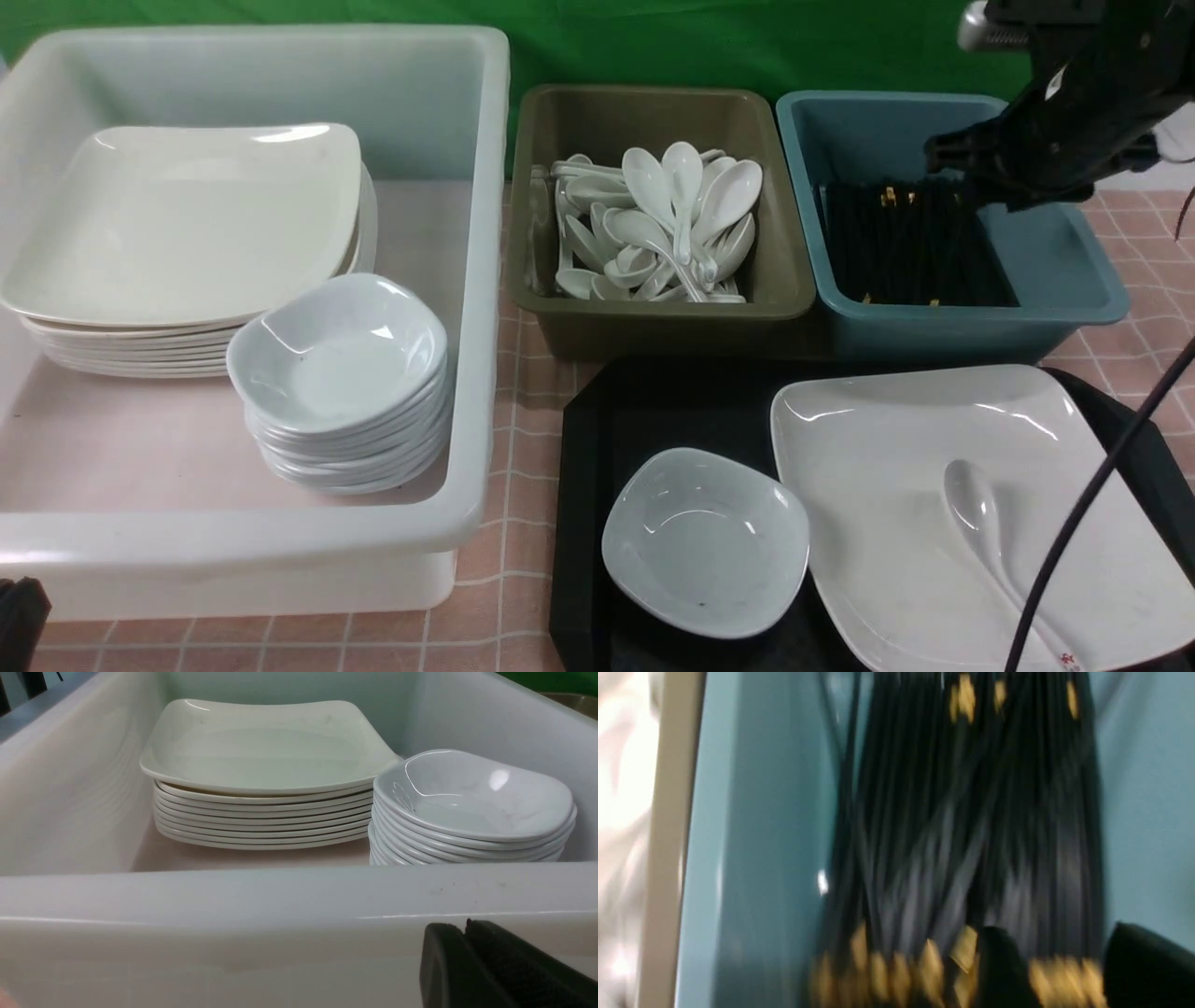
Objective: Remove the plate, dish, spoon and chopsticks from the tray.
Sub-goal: Use the right arm to put the chopsticks into the small storage box on the right, then use the right arm to grab a soup spoon from the plate
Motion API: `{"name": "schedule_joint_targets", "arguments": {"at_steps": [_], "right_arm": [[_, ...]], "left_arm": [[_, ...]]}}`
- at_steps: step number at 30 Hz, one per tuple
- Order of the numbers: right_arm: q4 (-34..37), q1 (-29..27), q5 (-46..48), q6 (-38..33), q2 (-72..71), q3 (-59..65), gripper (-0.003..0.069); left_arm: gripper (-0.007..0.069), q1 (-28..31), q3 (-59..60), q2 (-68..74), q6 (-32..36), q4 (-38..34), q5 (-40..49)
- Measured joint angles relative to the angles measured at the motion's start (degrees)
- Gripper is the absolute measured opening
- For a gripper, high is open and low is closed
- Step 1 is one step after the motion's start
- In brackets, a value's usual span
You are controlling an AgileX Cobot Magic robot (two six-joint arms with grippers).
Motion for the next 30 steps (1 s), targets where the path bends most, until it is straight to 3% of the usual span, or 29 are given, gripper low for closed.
{"name": "schedule_joint_targets", "arguments": {"at_steps": [2,3,4,11,15,19,22,26,30], "right_arm": [[0.0,0.0,9.1,-2.1,-3.3,-0.9,0.0201],[0.1,0.0,18.7,-3.5,-6.2,-0.7,0.0097],[0.4,0.0,21.5,-3.8,-8.2,0.3,0.0056],[7.7,0.4,21.3,-5.1,-19.0,18.8,0.0031],[9.5,2.6,20.1,-7.2,-20.6,30.3,0.0084],[9.8,6.5,8.7,-9.9,-18.7,42.5,0.0348],[9.7,6.7,4.9,-10.2,-16.7,44.6,0.0461],[9.5,6.7,2.2,-10.6,-13.2,44.9,0.0505],[8.4,6.7,2.4,-10.6,-11.9,44.6,0.0458]], "left_arm": [[0.0021,0.0,0.0,0.0,0.1,0.0,0.0],[0.0021,0.0,0.0,0.0,0.1,0.0,0.0],[0.0021,0.0,0.0,0.0,0.1,0.0,-0.1],[0.0021,0.0,0.0,0.0,0.1,0.0,0.0],[0.0021,0.0,0.0,0.0,0.1,0.0,0.0],[0.0021,0.0,0.0,0.0,0.1,0.0,0.0],[0.0021,0.0,0.0,0.0,0.1,0.0,0.0],[0.0021,0.0,0.0,0.0,0.1,0.0,0.0],[0.0021,0.0,0.0,0.0,0.1,0.0,0.0]]}}
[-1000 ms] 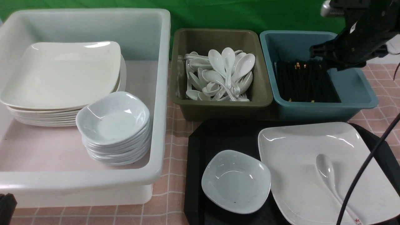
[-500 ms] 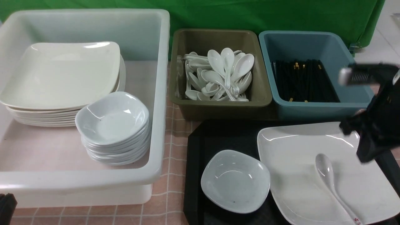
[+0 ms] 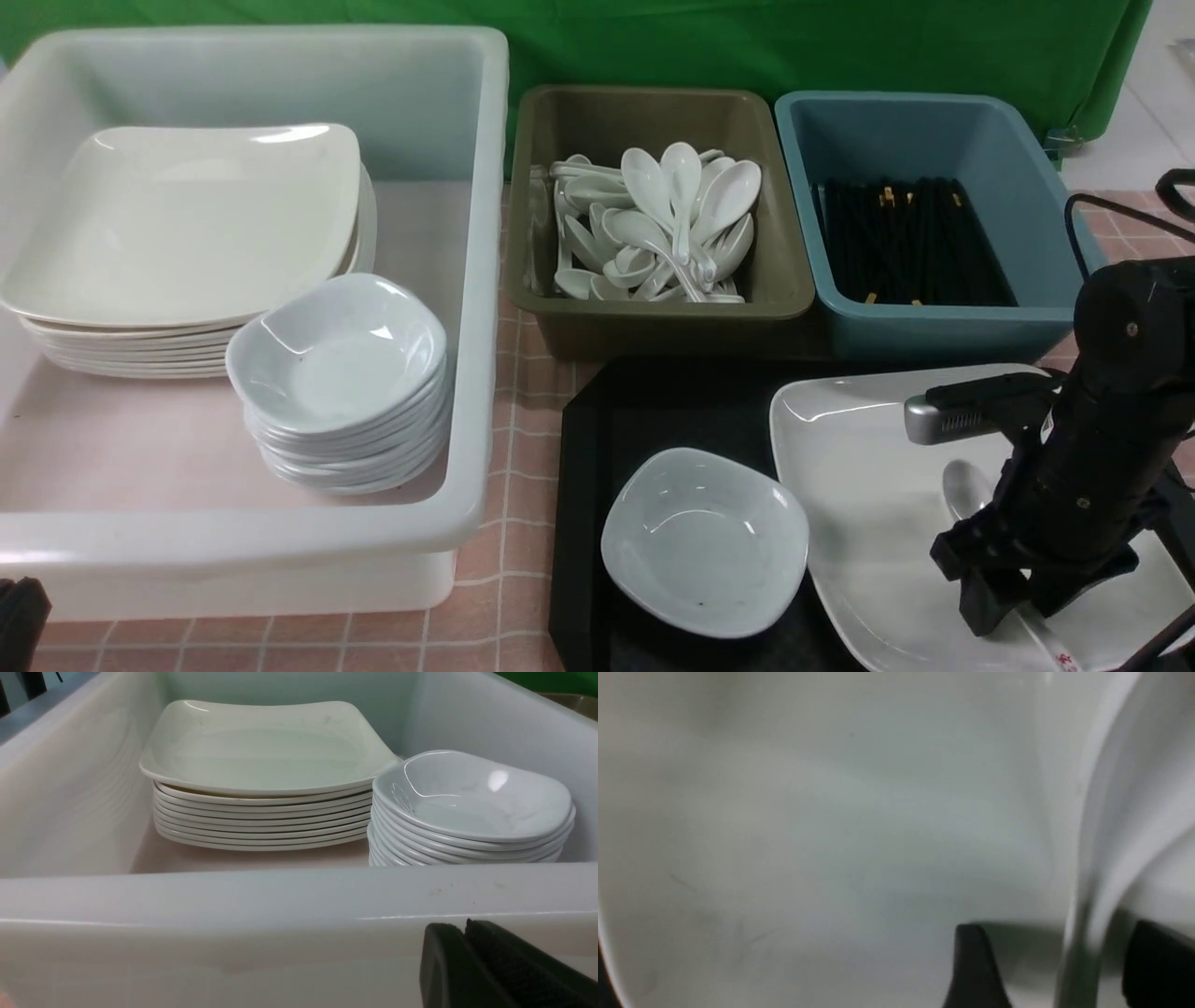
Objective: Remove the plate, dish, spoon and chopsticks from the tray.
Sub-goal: Use the right arm to grab a soup spoon from the plate, then use the right arm to put the soup spoon into the small storage box in the middle
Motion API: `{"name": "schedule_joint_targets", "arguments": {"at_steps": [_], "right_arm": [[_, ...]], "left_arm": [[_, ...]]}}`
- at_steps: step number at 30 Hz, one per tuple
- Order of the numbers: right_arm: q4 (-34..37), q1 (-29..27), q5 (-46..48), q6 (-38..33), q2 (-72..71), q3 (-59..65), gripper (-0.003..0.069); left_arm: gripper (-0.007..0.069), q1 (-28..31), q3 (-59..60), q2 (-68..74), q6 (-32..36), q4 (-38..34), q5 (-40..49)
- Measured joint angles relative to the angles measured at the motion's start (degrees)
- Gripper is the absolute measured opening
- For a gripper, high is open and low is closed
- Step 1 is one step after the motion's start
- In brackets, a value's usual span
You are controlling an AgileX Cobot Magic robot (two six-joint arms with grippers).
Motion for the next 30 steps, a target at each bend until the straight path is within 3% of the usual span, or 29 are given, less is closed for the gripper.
{"name": "schedule_joint_targets", "arguments": {"at_steps": [1,6,14,18,23,30], "right_arm": [[-0.1,0.0,0.1,-0.1,0.0,0.0,0.0444],[-0.5,0.0,2.1,-1.4,0.0,-1.0,0.0141],[0.7,0.0,8.4,-1.9,-4.7,-8.5,0.0155],[5.2,0.0,2.6,-2.2,-7.4,-15.5,0.0155],[16.3,0.6,-8.9,-7.2,-4.2,-27.3,0.0155],[19.4,3.7,-10.9,-8.2,11.5,-49.9,0.0165]], "left_arm": [[0.0021,0.0,0.0,0.0,0.0,0.0,0.0],[0.0021,0.0,0.0,0.0,0.0,0.0,0.0],[0.0021,0.0,0.0,0.0,0.0,0.0,0.0],[0.0021,0.0,0.0,0.0,0.0,0.0,0.0],[0.0021,0.0,0.0,0.0,0.0,0.0,0.0],[0.0021,0.0,0.0,0.0,0.0,0.0,0.0]]}}
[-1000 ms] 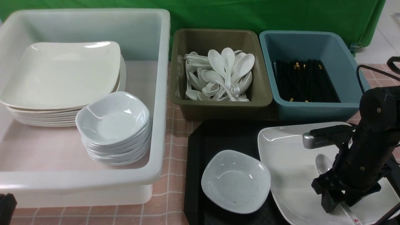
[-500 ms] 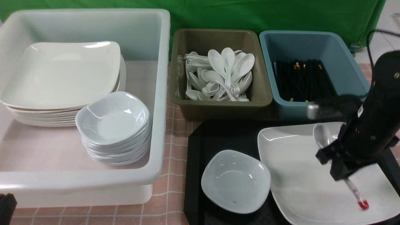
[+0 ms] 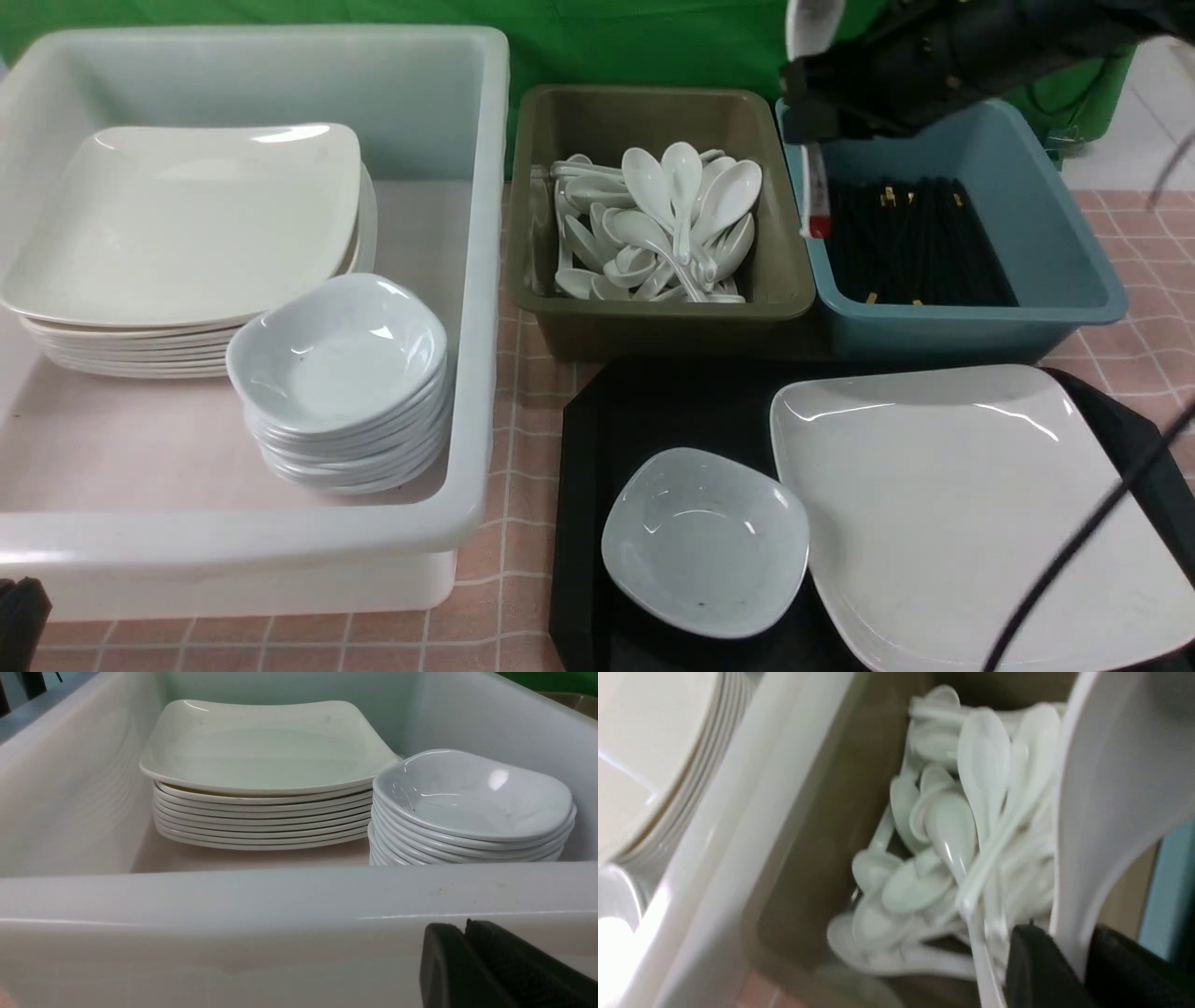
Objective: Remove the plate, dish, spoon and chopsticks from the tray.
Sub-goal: Use the right arm to put the soup spoon into the small storage box in the middle, then use the left arm to grab a small plate from the dinner plate
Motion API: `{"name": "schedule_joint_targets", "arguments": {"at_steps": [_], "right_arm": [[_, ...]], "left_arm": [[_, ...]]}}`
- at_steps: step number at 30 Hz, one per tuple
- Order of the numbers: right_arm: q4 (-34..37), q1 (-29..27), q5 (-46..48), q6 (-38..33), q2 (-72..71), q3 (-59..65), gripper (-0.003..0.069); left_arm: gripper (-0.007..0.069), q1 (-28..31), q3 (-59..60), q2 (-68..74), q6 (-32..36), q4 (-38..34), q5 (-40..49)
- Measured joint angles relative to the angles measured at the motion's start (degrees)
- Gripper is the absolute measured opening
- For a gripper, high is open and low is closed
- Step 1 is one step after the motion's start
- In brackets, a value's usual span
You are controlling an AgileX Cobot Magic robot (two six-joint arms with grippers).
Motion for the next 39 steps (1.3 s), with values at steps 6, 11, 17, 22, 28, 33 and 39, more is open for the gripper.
{"name": "schedule_joint_targets", "arguments": {"at_steps": [6,11,17,22,28,33,39], "right_arm": [[0.2,1.5,-2.2,0.0,14.8,-16.0,0.0321],[0.1,1.6,1.2,0.0,19.2,-19.7,0.0549],[-0.2,1.0,23.1,-0.5,14.9,-24.3,0.0420],[-2.3,-0.7,30.1,1.0,6.5,-25.7,0.0057],[-5.8,-1.4,30.1,1.9,-8.3,-13.2,0.0030],[-8.8,-1.4,30.1,2.0,-24.0,5.3,0.0030],[-10.8,-1.4,29.3,2.0,-46.8,30.7,0.0032]], "left_arm": [[0.0021,0.0,0.0,0.0,0.0,0.0,0.0],[0.0021,0.0,0.0,0.0,0.0,0.0,0.0],[0.0021,0.0,0.0,0.0,0.2,0.0,0.0],[0.0021,0.0,0.0,0.0,1.1,0.0,0.0],[0.0021,0.0,0.0,0.0,1.4,0.0,-0.1],[0.0021,0.0,0.0,0.0,1.5,2.7,-0.1],[0.0021,0.0,0.0,0.0,1.5,5.1,-0.1]]}}
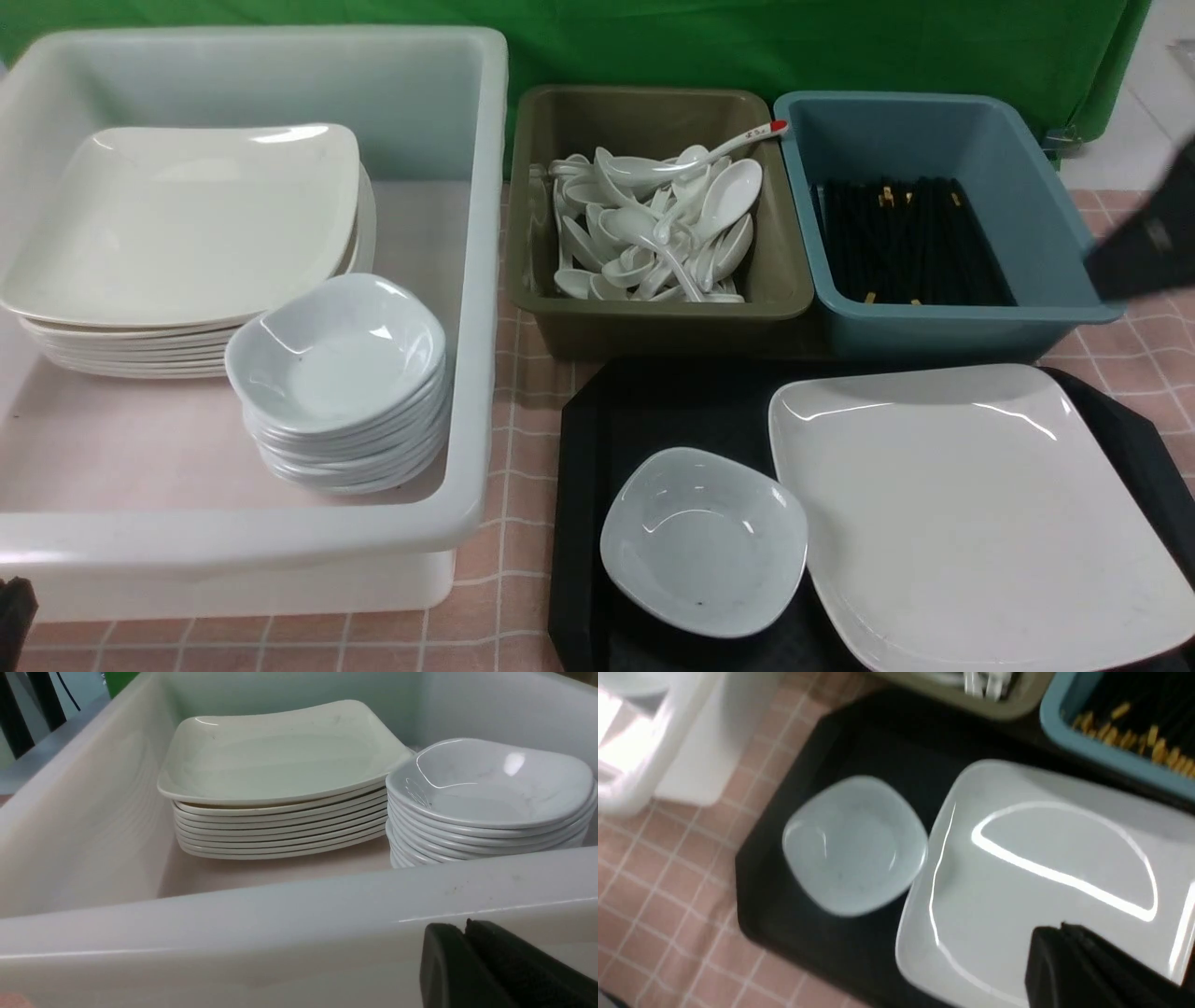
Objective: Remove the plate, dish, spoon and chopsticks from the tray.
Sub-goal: Use the left arm to grab a small plate from the dinner plate
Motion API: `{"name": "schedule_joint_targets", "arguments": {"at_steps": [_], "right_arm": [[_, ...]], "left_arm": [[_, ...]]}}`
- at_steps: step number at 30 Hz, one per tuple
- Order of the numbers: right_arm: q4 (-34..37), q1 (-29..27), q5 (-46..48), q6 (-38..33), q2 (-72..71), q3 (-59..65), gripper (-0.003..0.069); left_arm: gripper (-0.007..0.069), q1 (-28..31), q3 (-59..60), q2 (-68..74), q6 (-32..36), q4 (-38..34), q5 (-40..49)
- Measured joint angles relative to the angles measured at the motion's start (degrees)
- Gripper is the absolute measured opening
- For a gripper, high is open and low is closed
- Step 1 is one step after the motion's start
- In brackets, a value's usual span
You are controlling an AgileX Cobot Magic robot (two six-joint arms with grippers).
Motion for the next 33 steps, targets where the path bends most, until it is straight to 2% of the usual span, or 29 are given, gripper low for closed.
{"name": "schedule_joint_targets", "arguments": {"at_steps": [4,6,9,10,11,13,14,17,21,24,25,26,27,28,29,30,32,33], "right_arm": [[-0.4,0.0,-8.5,-0.1,-15.5,17.5,0.0032],[-0.5,0.0,-13.2,-0.1,-22.3,24.9,0.0034],[-0.6,0.0,-18.7,-0.1,-31.0,33.5,0.0038],[-0.6,0.0,-19.1,-0.1,-31.0,34.1,0.0039],[-0.6,0.0,-21.4,-0.2,-35.4,37.4,0.0041],[-0.6,0.0,-24.3,-0.2,-40.1,41.1,0.0042],[-0.6,0.0,-25.8,-0.2,-42.2,42.7,0.0042],[-0.6,0.0,-27.0,-0.2,-45.1,44.3,0.0048],[-0.6,0.0,-27.0,-0.2,-45.7,44.6,0.0055],[-0.6,0.0,-27.1,-0.2,-45.7,44.6,0.0061],[-0.6,0.0,-27.2,-0.2,-45.7,44.6,0.0063],[-0.6,0.0,-27.2,-0.2,-45.7,44.6,0.0063],[-0.7,0.0,-27.2,-0.3,-45.7,44.6,0.0066],[-0.7,0.0,-27.2,-0.3,-45.7,44.6,0.0066],[-0.7,0.0,-27.2,-0.5,-45.7,44.6,0.0069],[-0.7,0.0,-27.2,-0.6,-45.7,44.6,0.0069],[-0.7,0.0,-27.2,-0.6,-45.7,44.6,0.0071],[-0.7,0.0,-27.1,-0.7,-45.7,44.6,0.0071]], "left_arm": [[0.0021,0.0,0.0,0.0,0.0,0.4,-0.1],[0.0021,0.0,0.0,0.0,-1.6,-3.1,-1.0],[0.0021,0.0,0.0,0.0,-10.3,-19.2,-5.3],[0.0021,0.0,0.0,0.0,-10.9,-20.6,-5.7],[0.0021,0.0,0.0,0.0,-14.2,-29.9,-8.2],[0.0021,0.0,0.0,0.0,-18.1,-40.4,-12.3],[0.0021,0.0,0.0,0.0,-19.5,-44.7,-14.8],[0.0021,0.0,0.0,0.0,-21.5,-50.0,-18.5],[0.0021,-0.1,-3.2,0.0,-22.6,-48.8,-17.8],[0.0021,-0.1,-14.3,2.3,-22.6,-38.0,-12.5],[0.0021,-0.1,-22.2,5.6,-22.6,-32.9,-8.5],[0.0021,-0.1,-22.2,5.6,-22.6,-32.3,-7.7],[0.0021,-0.1,-30.7,10.9,-21.6,-27.9,0.4],[0.0021,-0.1,-32.8,12.4,-20.7,-27.2,3.9],[0.0021,-0.1,-43.2,21.3,-16.7,-25.4,15.5],[0.0021,-0.1,-48.1,26.1,-13.9,-25.3,22.1],[0.0021,-0.1,-55.6,34.1,-8.9,-26.2,32.3],[0.0021,-0.1,-55.6,34.1,-8.9,-26.4,32.3]]}}
